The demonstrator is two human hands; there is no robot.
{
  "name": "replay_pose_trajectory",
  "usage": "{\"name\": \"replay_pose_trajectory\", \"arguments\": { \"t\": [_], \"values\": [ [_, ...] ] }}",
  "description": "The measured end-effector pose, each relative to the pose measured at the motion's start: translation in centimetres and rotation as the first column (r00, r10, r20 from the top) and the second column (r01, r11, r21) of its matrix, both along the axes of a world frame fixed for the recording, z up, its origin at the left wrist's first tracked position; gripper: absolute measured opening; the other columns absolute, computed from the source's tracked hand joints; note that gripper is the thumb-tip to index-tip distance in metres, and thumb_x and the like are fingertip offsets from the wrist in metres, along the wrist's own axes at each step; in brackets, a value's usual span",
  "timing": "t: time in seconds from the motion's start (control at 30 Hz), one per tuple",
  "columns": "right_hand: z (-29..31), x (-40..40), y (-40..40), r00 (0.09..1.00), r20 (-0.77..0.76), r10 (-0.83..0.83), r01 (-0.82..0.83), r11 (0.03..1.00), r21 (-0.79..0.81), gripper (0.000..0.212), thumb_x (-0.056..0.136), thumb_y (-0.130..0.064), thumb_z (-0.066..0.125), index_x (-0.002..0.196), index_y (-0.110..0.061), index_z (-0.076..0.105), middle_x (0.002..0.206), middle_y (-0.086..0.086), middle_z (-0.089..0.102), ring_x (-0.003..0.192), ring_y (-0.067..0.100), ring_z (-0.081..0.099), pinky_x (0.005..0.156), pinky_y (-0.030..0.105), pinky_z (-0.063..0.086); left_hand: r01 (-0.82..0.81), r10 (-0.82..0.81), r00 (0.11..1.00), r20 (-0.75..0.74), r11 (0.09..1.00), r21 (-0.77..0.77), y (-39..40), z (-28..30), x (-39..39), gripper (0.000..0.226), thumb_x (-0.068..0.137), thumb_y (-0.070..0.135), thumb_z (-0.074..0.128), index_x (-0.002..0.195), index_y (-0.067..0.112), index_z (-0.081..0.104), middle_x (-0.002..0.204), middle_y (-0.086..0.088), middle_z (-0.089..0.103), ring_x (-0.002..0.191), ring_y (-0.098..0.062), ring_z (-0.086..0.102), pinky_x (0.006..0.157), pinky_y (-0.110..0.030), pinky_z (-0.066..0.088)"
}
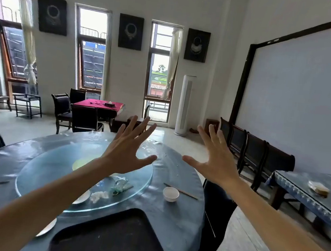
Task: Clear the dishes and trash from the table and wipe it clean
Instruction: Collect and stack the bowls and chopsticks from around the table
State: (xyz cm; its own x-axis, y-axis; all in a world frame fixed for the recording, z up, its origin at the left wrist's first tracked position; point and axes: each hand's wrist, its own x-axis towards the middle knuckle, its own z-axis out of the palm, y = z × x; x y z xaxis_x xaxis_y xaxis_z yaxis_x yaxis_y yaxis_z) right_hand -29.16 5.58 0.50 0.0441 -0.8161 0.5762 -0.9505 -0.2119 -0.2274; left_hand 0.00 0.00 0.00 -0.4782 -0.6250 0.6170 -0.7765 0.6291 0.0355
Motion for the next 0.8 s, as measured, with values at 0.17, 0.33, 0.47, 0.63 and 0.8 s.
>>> {"name": "replay_pose_trajectory", "arguments": {
  "t": [0.17, 0.33, 0.47, 0.63, 0.8],
  "values": [
    [-3.3, -2.9, -3.8, 0.995, 0.088, -0.039, 0.024, 0.987, 0.161, 0.104, 0.079, -0.083, 0.058, 0.16, -0.053, 0.0, 0.17, -0.018, -0.016, 0.158, 0.012, -0.014, 0.122, 0.056, 0.026, 0.02, -0.023, 1.0, 0.019, 0.993, 0.117, -4.4, -4.1, -3.1, 0.098, 0.08, 0.083, 0.033, 0.161, 0.039, -0.001, 0.167, 0.014, -0.017, 0.152, -0.018, -0.026, 0.123, -0.047, -0.007],
    [-7.5, -6.6, -10.0, 0.992, 0.127, -0.003, -0.029, 0.967, 0.252, 0.102, 0.082, -0.078, 0.062, 0.161, -0.051, 0.001, 0.171, -0.017, -0.015, 0.158, 0.013, -0.014, 0.124, 0.053, 0.02, 0.003, -0.009, 0.999, 0.032, 0.985, 0.172, -10.9, -8.2, -6.3, 0.095, 0.084, 0.079, 0.041, 0.161, 0.04, 0.0, 0.167, 0.016, -0.016, 0.153, -0.018, -0.024, 0.123, -0.05, -0.004],
    [-11.1, -9.8, -15.9, 0.985, 0.17, 0.021, -0.073, 0.948, 0.311, 0.1, 0.085, -0.073, 0.064, 0.161, -0.052, 0.002, 0.171, -0.017, -0.012, 0.158, 0.012, -0.012, 0.125, 0.048, 0.018, -0.031, 0.024, 0.999, 0.031, 0.968, 0.249, -16.2, -11.5, -9.2, 0.093, 0.089, 0.07, 0.054, 0.16, 0.042, 0.0, 0.166, 0.019, -0.018, 0.153, -0.017, -0.025, 0.124, -0.048, -0.004],
    [-15.7, -13.1, -22.5, 0.959, 0.283, 0.026, -0.141, 0.909, 0.393, 0.097, 0.087, -0.067, 0.066, 0.161, -0.05, 0.005, 0.173, -0.014, -0.004, 0.159, 0.01, -0.007, 0.124, 0.034, 0.012, -0.084, 0.087, 0.996, 0.011, 0.918, 0.387, -21.3, -15.8, -12.3, 0.094, 0.084, 0.077, 0.045, 0.16, 0.042, 0.002, 0.167, 0.016, -0.016, 0.153, -0.019, -0.023, 0.123, -0.047, -0.004],
    [-21.1, -14.4, -27.5, 0.929, 0.368, -0.034, -0.163, 0.856, 0.49, 0.099, 0.087, -0.065, 0.067, 0.163, -0.041, 0.008, 0.173, -0.01, -0.001, 0.16, 0.014, 0.002, 0.128, 0.044, 0.016, -0.114, 0.131, 0.991, 0.007, 0.832, 0.543, -24.9, -20.7, -13.8, 0.096, 0.075, 0.082, 0.032, 0.16, 0.044, 0.005, 0.165, 0.019, -0.015, 0.153, -0.02, -0.021, 0.123, -0.053, 0.001]
  ]
}}
